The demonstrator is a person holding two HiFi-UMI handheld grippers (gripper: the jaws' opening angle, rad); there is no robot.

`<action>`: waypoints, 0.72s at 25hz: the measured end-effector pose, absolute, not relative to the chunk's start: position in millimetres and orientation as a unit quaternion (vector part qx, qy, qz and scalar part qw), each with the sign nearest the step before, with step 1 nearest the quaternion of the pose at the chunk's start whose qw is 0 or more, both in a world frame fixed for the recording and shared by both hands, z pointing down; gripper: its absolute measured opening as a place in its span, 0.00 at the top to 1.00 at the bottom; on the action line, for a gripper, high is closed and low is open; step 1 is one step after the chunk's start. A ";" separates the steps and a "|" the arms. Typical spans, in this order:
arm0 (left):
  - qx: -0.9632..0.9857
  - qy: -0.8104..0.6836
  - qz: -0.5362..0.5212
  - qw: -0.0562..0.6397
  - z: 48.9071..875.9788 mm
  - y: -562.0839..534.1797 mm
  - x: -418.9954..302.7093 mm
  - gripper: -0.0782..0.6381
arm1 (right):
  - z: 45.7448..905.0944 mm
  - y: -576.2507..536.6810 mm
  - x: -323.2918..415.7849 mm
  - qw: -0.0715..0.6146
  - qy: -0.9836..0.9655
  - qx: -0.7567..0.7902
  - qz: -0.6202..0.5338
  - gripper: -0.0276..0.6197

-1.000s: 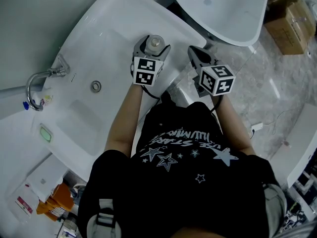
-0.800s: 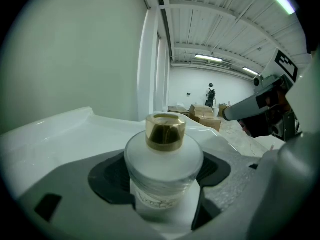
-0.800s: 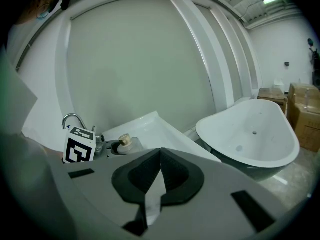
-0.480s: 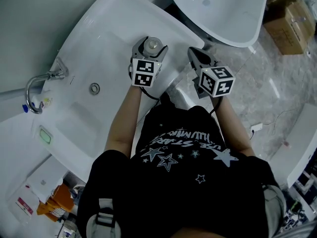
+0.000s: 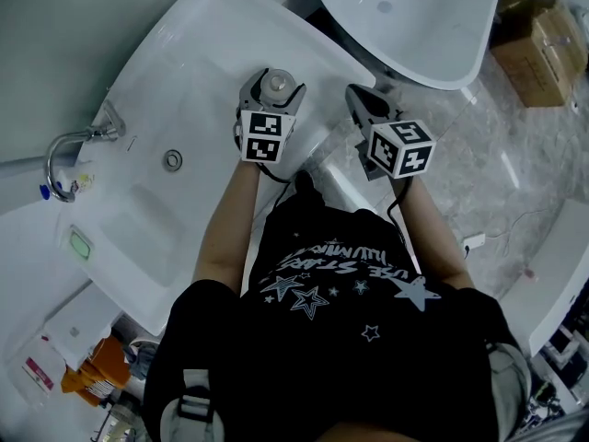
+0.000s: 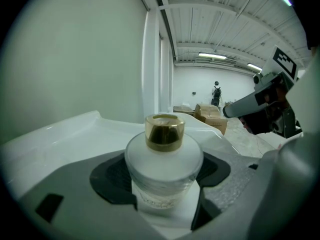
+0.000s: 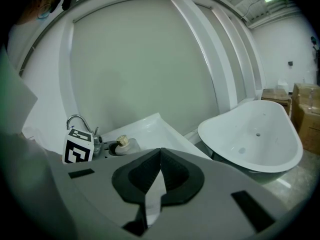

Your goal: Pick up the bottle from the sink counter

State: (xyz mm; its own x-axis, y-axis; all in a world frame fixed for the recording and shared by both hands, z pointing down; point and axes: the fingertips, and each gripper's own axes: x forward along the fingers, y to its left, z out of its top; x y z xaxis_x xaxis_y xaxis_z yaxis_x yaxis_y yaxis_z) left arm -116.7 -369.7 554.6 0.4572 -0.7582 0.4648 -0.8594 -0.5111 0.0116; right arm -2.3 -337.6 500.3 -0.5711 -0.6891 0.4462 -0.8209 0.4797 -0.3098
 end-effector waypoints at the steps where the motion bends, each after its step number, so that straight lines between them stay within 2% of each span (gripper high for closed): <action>1: 0.843 -0.482 0.202 0.124 550.2 -368.2 -117.1 0.41 | 498.6 -337.1 -2.5 0.130 -0.852 0.441 0.250 0.95; 18: 0.812 -0.544 0.156 0.141 479.8 -273.3 -116.0 0.41 | 462.3 -274.1 -2.0 0.107 -0.892 0.375 0.228 0.95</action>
